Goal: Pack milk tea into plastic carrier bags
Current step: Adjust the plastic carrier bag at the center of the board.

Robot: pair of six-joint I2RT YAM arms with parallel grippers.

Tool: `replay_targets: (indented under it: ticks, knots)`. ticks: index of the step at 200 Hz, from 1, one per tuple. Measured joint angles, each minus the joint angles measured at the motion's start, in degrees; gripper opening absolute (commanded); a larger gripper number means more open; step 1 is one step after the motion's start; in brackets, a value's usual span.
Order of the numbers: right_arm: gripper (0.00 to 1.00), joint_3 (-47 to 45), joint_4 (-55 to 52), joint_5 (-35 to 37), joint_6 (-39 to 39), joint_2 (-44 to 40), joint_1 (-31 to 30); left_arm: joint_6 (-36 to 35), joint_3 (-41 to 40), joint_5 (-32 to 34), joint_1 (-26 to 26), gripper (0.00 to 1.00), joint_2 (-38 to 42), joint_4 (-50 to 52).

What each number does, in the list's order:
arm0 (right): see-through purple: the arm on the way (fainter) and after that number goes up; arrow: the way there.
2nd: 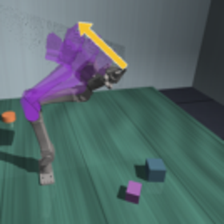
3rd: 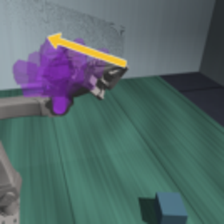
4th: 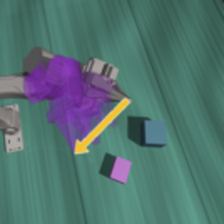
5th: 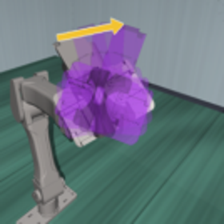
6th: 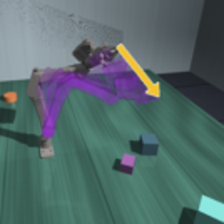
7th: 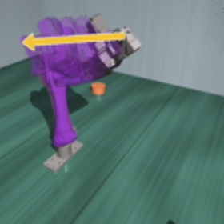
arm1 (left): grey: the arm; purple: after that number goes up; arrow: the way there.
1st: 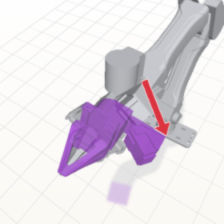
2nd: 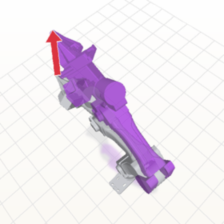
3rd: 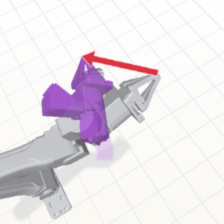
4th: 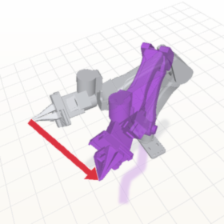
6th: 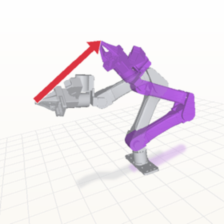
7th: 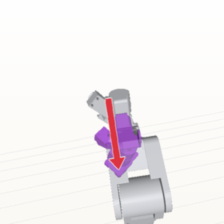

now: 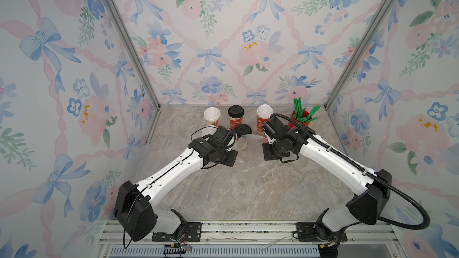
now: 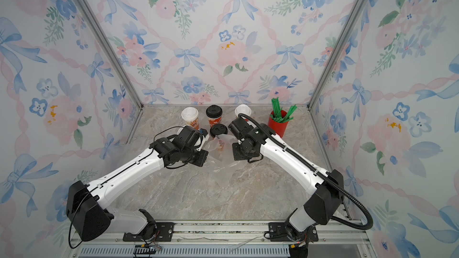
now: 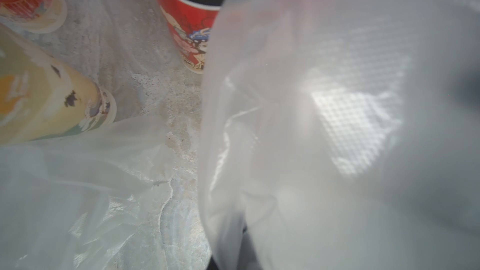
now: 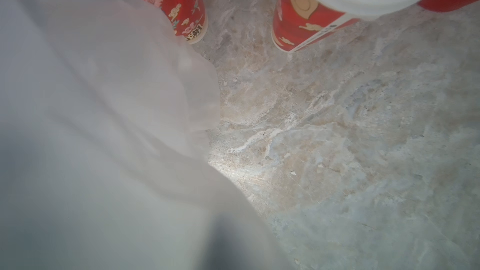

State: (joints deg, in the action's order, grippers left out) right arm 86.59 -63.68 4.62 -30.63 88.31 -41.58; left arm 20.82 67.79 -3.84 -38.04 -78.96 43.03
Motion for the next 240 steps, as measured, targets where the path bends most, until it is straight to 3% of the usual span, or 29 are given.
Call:
replay_targets:
  ticks: [23,47,85,147,203,214,226,240]
  knots:
    - [0.04,-0.9,0.4,-1.5,0.0,-0.1,-0.1,-0.5,0.4,0.0,0.9,0.09,0.0,0.4]
    - [0.05,-1.8,0.5,-2.5,-0.4,-0.1,-0.4,-1.0,1.9,-1.0,0.9,0.35,-0.4,0.6]
    - [0.06,-2.5,1.8,-3.6,-1.3,-0.2,-0.7,-1.1,5.5,-1.5,0.9,0.54,-0.4,0.8]
    - [0.07,-2.6,2.9,-4.4,-1.7,-0.2,-1.8,-2.1,8.5,-1.3,3.8,0.57,3.3,0.8]
    - [0.08,-2.5,2.9,-4.4,-1.7,-0.2,-1.9,-3.5,7.8,-1.3,5.2,0.40,4.5,0.9]
    - [0.08,-2.5,2.9,-4.4,-1.7,-0.2,-2.0,-3.7,7.8,-1.3,5.2,0.43,4.5,0.8]
    - [0.08,-2.5,2.9,-4.4,-1.7,-0.2,-2.1,-4.2,7.8,-1.2,5.2,0.53,4.5,0.8]
    - [0.08,-2.5,2.9,-4.4,-1.8,-0.2,-2.1,-4.3,7.8,-1.0,5.2,0.54,4.5,0.8]
